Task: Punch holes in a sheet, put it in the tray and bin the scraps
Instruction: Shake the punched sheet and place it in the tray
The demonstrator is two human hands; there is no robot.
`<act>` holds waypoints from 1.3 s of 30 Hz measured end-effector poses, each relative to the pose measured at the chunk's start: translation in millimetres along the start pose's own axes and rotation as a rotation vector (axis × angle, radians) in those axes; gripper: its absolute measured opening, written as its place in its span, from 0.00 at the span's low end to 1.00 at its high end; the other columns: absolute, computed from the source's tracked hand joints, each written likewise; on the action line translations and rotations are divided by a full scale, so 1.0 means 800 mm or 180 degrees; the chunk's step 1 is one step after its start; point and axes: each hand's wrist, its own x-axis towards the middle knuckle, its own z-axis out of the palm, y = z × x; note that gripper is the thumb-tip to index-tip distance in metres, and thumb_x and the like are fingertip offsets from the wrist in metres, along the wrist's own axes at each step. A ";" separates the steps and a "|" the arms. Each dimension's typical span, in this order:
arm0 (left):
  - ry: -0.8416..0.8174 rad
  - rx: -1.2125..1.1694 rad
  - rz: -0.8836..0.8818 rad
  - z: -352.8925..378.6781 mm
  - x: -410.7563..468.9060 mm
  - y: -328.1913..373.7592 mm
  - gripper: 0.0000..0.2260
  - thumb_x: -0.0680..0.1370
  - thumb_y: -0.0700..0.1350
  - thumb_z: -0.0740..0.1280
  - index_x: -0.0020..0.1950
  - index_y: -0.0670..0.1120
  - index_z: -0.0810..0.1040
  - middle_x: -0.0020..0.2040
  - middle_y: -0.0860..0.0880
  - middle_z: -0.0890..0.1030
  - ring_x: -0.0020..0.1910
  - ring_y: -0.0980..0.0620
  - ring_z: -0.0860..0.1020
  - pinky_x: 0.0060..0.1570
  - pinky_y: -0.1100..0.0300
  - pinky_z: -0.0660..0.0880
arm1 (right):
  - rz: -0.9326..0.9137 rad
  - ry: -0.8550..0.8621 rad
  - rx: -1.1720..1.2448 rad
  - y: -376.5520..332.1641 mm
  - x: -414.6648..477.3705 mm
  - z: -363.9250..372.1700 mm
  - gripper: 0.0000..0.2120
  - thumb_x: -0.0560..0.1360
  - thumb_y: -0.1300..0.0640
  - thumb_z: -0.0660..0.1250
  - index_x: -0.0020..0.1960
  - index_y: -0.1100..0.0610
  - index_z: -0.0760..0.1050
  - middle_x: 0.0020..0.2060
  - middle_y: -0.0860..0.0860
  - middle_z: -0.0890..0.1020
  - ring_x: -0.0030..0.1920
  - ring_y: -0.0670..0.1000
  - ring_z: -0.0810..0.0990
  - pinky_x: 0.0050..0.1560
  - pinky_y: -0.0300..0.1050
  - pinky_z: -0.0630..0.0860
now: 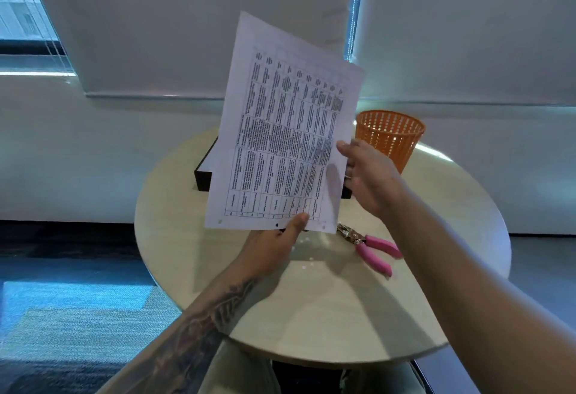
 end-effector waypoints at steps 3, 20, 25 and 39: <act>0.0007 -0.0312 -0.0190 -0.020 0.000 0.003 0.24 0.74 0.73 0.58 0.43 0.57 0.85 0.47 0.48 0.86 0.53 0.42 0.82 0.58 0.50 0.76 | -0.0141 0.0137 0.0101 -0.010 0.008 0.011 0.09 0.82 0.63 0.64 0.60 0.56 0.77 0.57 0.55 0.85 0.55 0.56 0.84 0.53 0.52 0.81; 0.0911 -0.1611 0.0207 -0.147 0.107 0.022 0.08 0.80 0.41 0.67 0.56 0.49 0.82 0.52 0.48 0.87 0.48 0.46 0.86 0.45 0.46 0.83 | -0.0616 0.0440 -0.0410 0.010 0.043 0.014 0.09 0.83 0.62 0.63 0.61 0.59 0.76 0.55 0.56 0.84 0.55 0.57 0.85 0.59 0.59 0.82; 0.1123 -0.1722 0.0032 -0.133 0.126 0.000 0.07 0.78 0.40 0.69 0.53 0.50 0.82 0.50 0.46 0.87 0.48 0.43 0.86 0.43 0.43 0.83 | -0.0577 0.0433 -0.0423 0.017 0.051 0.011 0.07 0.83 0.63 0.61 0.59 0.58 0.76 0.53 0.55 0.84 0.53 0.56 0.86 0.55 0.57 0.83; 0.1312 -0.1733 -0.0128 -0.082 0.135 -0.053 0.08 0.77 0.35 0.69 0.47 0.48 0.80 0.45 0.55 0.84 0.40 0.61 0.83 0.41 0.66 0.78 | -0.0217 0.0280 -0.0790 0.084 0.066 0.005 0.08 0.84 0.59 0.62 0.60 0.53 0.77 0.54 0.49 0.85 0.56 0.48 0.84 0.55 0.48 0.80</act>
